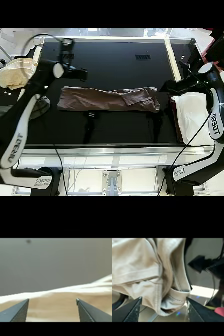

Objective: Fold the shirts.

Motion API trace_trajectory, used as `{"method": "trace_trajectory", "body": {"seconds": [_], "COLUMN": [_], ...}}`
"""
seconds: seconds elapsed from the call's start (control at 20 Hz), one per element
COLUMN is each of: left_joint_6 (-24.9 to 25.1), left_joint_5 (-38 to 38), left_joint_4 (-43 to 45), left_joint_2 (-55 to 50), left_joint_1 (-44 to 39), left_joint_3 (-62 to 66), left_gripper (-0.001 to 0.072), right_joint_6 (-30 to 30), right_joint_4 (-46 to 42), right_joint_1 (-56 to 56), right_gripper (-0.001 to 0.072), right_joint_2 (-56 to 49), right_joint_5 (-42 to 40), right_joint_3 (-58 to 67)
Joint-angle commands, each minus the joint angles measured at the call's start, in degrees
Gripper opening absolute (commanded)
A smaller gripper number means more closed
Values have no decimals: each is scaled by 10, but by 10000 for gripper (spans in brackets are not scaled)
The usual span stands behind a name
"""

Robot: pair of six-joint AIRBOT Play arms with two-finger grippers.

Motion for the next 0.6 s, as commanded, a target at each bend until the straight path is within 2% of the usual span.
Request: {"method": "trace_trajectory", "body": {"seconds": [0.0, 0.1, 0.25, 0.55], "left_joint_6": [22, 22, 23, 24], "left_joint_5": [-104, -136, -166, -164], "left_joint_4": [-1, -5, -42, -57], "left_joint_2": [-94, -136, -166, -173], "left_joint_1": [-49, -57, -60, -60], "left_joint_3": [95, 124, 130, 130], "left_gripper": [650, 650, 650, 650], "right_joint_6": [-32, -59, -69, -80], "right_joint_4": [49, 82, 83, 89], "right_joint_1": [-7, -7, -7, -7], "right_gripper": [629, 629, 629, 626], "right_joint_2": [-43, -67, -94, -103], "right_joint_5": [6, -4, -21, -87], "right_joint_3": [-13, -13, -11, 7]}}
